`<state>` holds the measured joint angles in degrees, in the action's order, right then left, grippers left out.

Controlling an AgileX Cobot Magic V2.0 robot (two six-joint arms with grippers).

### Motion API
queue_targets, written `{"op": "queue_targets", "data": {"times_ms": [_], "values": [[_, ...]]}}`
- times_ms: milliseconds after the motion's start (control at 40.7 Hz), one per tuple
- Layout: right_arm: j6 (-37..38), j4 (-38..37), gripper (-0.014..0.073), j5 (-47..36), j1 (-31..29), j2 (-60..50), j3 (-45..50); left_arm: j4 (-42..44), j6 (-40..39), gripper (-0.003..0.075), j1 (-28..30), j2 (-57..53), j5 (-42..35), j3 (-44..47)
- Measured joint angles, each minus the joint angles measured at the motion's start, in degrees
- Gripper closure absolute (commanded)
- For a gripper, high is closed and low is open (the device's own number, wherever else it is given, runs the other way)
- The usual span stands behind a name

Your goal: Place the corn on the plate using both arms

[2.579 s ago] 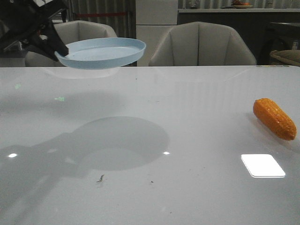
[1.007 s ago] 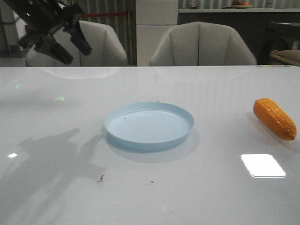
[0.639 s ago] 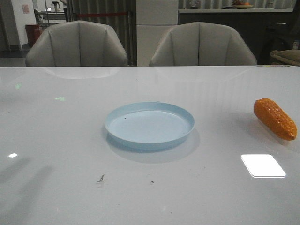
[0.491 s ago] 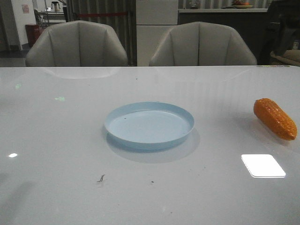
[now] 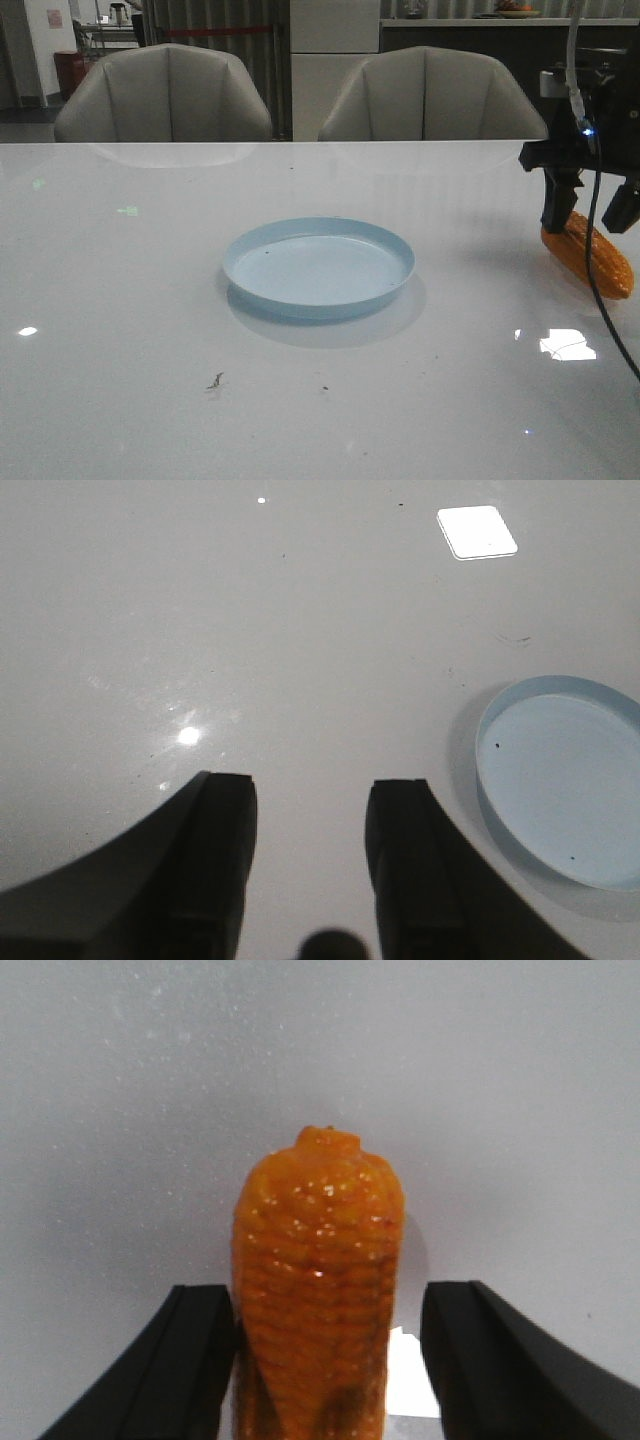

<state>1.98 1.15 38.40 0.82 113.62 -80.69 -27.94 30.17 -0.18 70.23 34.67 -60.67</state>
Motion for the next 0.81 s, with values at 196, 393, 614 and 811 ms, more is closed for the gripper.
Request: {"op": "queue_targets", "data": {"times_ms": [196,393,614,811], "values": [[0.0,0.0,0.0216,0.0,0.0,2.1,-0.2,0.0,0.0,0.0377,0.0,-2.6,0.1,0.2],[-0.6,0.0,0.0312,0.6,0.3,2.6,-1.6,-0.2,0.0,0.0377,0.0,-4.0,0.1,0.2],[-9.0,-0.1,0.0312,4.1,6.2,3.0,-9.7,-2.3,0.0,0.0377,0.0,-4.1,0.1,0.2],[-11.9,-0.1,0.0312,5.2,15.7,3.0,-15.4,-2.6,0.0,0.0377,0.0,-4.1,0.1,0.3]]}}
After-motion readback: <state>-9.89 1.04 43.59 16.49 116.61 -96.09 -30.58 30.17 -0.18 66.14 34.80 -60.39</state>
